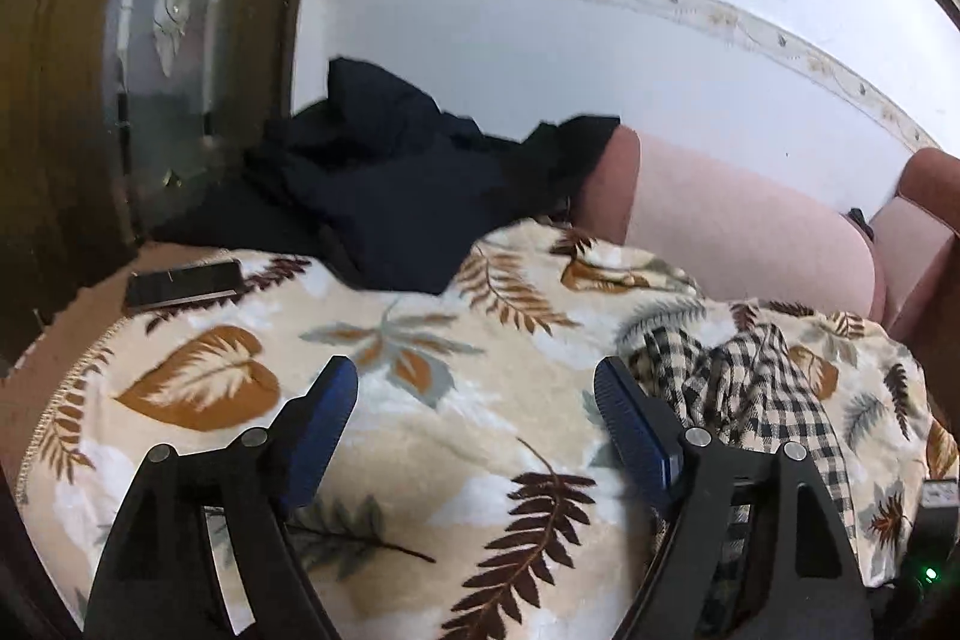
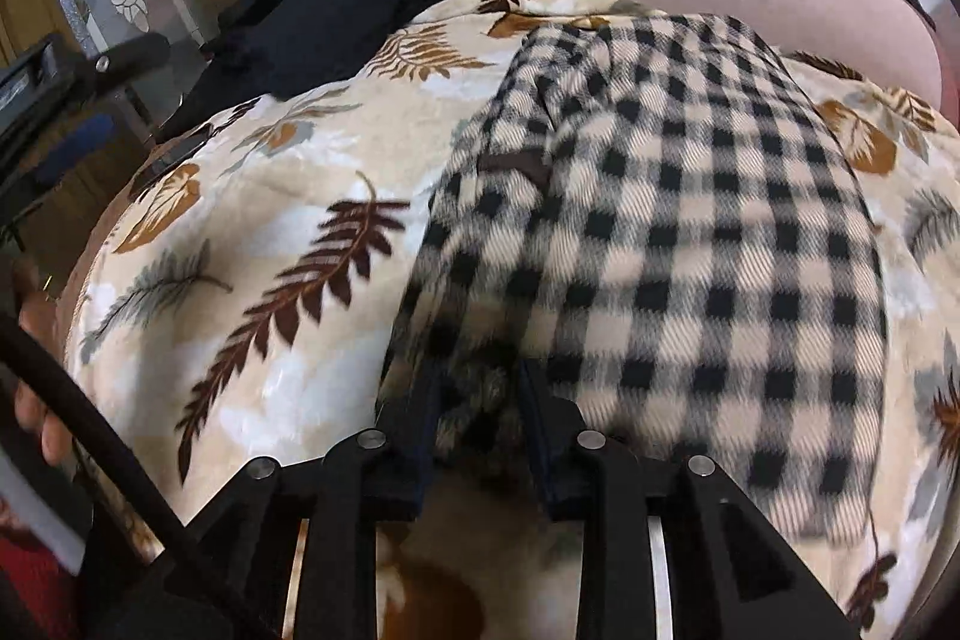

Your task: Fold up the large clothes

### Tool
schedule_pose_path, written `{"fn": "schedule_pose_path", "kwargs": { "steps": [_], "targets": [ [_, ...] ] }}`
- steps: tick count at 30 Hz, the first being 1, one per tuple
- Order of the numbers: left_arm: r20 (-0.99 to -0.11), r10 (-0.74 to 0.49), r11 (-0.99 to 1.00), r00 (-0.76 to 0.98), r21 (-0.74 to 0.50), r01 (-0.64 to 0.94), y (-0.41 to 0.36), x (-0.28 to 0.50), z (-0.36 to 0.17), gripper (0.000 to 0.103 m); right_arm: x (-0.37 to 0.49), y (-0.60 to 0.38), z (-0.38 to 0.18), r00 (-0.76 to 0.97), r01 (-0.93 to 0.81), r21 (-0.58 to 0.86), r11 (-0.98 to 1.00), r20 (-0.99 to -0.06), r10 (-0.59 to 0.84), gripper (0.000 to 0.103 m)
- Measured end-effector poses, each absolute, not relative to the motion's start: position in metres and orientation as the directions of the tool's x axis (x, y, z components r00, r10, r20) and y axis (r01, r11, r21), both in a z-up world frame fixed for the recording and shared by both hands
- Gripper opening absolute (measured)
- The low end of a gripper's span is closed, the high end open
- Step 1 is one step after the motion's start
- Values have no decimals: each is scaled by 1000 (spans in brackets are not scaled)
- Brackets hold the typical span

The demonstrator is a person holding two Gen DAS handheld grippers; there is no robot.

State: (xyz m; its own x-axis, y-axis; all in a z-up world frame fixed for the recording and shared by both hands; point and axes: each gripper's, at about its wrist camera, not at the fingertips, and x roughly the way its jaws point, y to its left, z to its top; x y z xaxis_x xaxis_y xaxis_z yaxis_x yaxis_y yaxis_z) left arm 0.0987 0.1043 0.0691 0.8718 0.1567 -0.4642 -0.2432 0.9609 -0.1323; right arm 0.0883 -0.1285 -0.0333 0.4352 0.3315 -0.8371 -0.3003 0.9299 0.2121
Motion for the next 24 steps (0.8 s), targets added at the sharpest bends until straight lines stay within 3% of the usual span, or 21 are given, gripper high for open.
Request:
{"fn": "schedule_pose_path", "kwargs": {
  "steps": [5,7,13,24],
  "targets": [
    [-460,159,973,874,-78,-218,89,82,76,84,48,-157,-16,499,-275,148,950,-823,273,42],
    [-475,159,976,865,-59,-212,78,73,77,84,33,-174,-8,550,-236,111,965,-804,227,58],
    [-517,110,983,849,-67,-168,42,35,68,89,1,-216,-2,645,-91,40,995,-759,90,71],
    [-654,59,996,755,-12,-89,-16,-4,21,89,-19,-236,-20,638,-23,17,1000,-770,27,76]
  ]
}}
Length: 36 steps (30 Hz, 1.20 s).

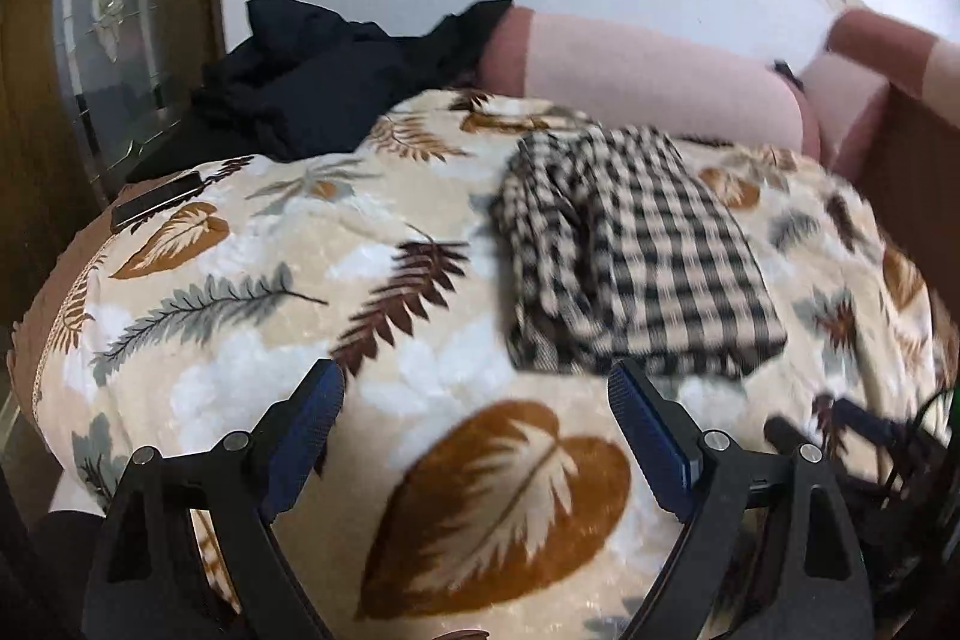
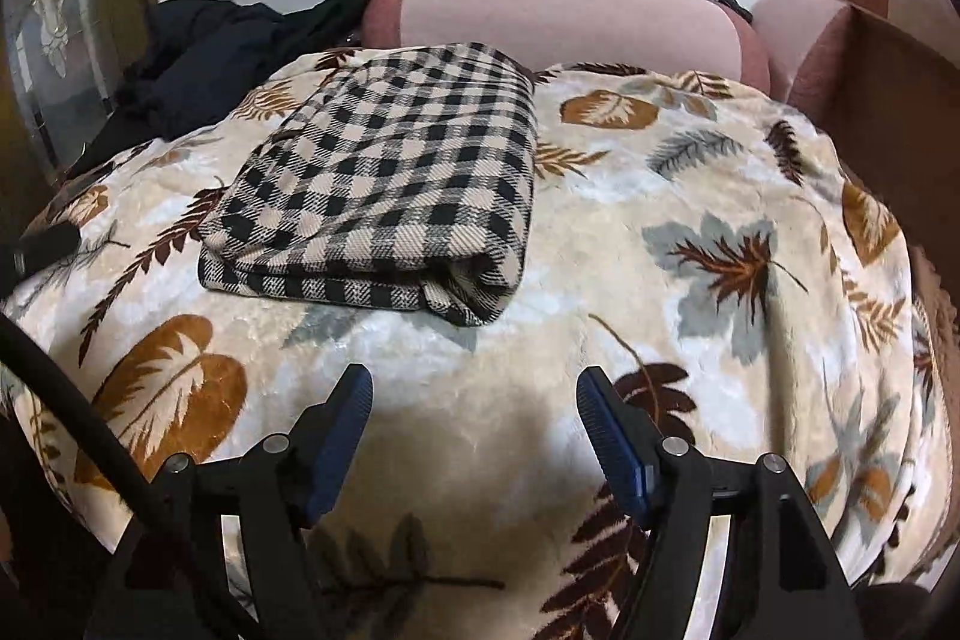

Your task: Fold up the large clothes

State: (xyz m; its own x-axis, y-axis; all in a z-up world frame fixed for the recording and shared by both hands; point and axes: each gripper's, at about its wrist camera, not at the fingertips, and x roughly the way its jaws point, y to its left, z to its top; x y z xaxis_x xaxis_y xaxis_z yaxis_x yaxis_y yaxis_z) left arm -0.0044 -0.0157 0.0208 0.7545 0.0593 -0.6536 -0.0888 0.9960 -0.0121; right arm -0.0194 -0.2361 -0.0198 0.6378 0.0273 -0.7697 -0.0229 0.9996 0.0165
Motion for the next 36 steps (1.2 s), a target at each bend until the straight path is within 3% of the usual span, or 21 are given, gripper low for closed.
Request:
{"fn": "schedule_pose_path", "kwargs": {
  "steps": [17,36],
  "targets": [
    [-767,14,999,642,-15,-40,-21,8,-20,89,-19,-238,-30,628,26,-6,1000,-778,-21,81],
    [-778,27,999,628,3,-39,-23,9,-27,89,-20,-235,-34,623,33,-34,999,-781,-47,82]
  ]
}}
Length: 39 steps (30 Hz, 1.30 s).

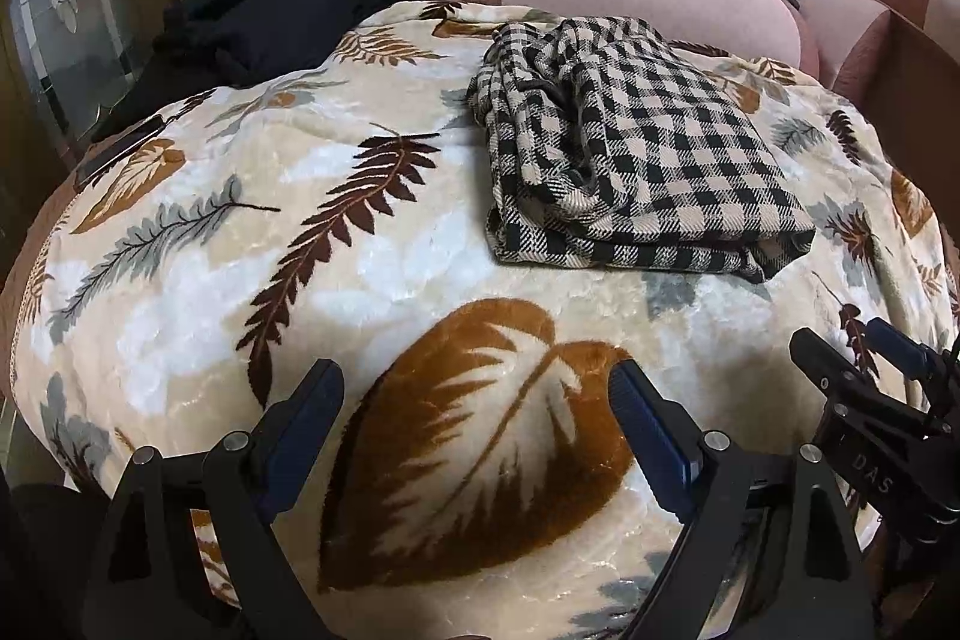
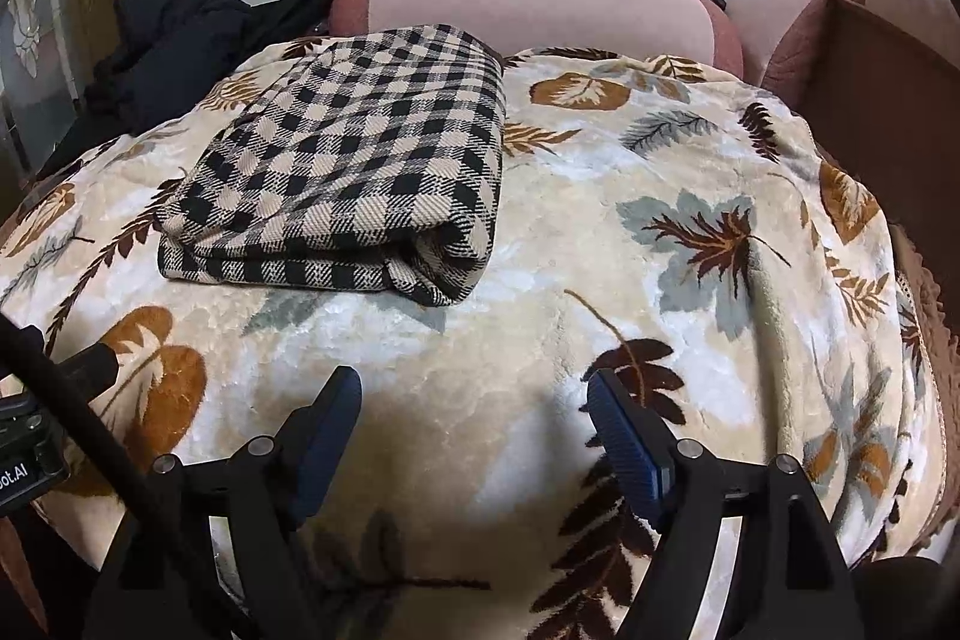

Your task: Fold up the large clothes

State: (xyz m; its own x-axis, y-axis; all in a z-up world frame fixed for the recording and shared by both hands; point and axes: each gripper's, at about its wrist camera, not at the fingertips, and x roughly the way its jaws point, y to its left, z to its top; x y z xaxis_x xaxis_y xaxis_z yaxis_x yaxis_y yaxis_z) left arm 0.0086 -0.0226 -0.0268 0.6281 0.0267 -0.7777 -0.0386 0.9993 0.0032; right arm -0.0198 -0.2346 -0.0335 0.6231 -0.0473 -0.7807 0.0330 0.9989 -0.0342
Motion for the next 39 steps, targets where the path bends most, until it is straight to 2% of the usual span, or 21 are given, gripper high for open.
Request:
{"fn": "schedule_pose_path", "kwargs": {
  "steps": [39],
  "targets": [
    [-802,20,1000,597,4,-28,-25,11,-38,89,-19,-232,-43,599,25,-77,997,-797,-77,84]
  ]
}}
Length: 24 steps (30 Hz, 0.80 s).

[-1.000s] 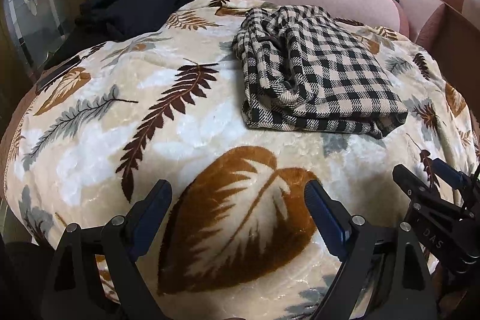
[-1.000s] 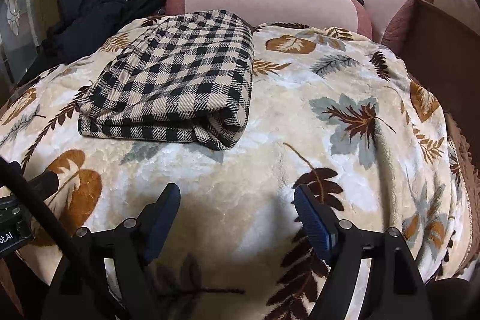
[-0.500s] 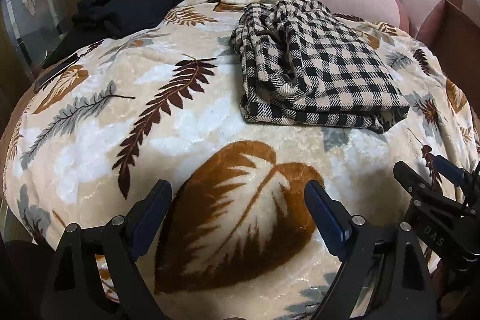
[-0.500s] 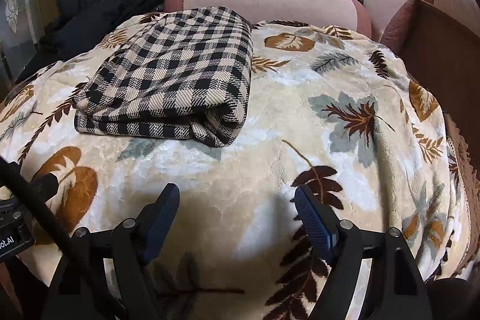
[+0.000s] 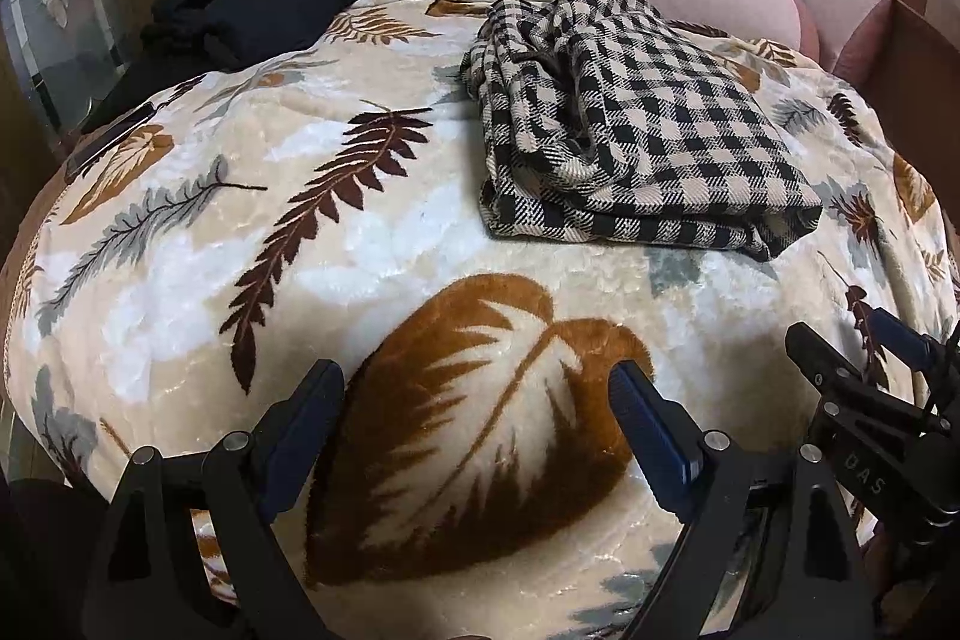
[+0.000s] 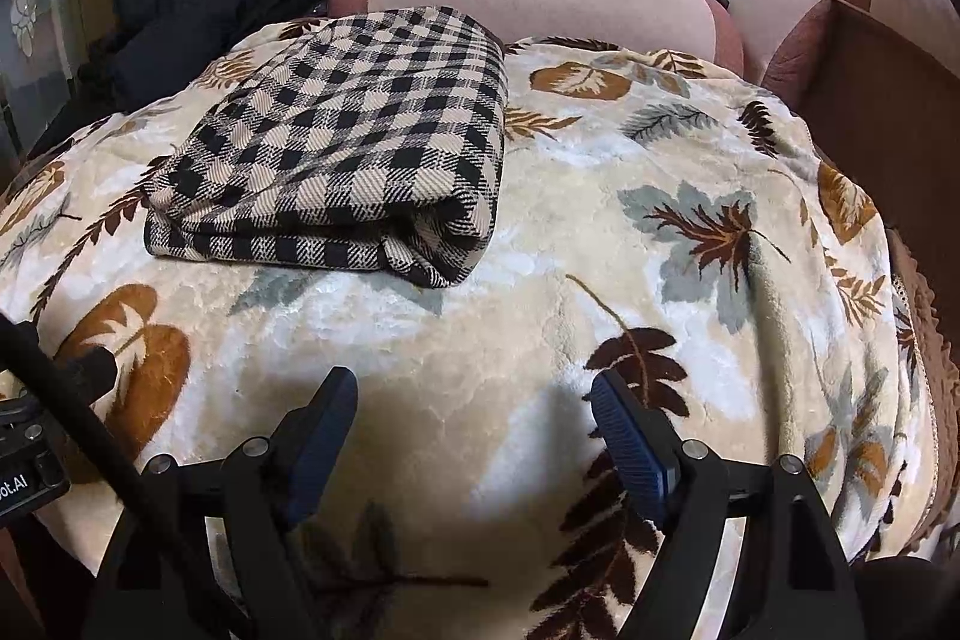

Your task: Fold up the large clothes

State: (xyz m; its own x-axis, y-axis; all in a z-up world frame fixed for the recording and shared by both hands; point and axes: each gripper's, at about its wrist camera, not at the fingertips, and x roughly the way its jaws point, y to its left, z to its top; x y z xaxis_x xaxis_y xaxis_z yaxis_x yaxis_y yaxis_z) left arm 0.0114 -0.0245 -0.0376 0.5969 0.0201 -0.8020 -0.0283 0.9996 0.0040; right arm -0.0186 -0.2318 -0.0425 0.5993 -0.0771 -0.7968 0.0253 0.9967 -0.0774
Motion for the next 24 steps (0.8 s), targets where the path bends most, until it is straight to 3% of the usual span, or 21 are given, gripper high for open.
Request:
{"fn": "schedule_pose_path", "kwargs": {
  "steps": [24],
  "targets": [
    [-807,41,999,589,21,-41,-26,10,-42,89,-20,-226,-49,581,19,-154,988,-803,-136,87]
  ]
}}
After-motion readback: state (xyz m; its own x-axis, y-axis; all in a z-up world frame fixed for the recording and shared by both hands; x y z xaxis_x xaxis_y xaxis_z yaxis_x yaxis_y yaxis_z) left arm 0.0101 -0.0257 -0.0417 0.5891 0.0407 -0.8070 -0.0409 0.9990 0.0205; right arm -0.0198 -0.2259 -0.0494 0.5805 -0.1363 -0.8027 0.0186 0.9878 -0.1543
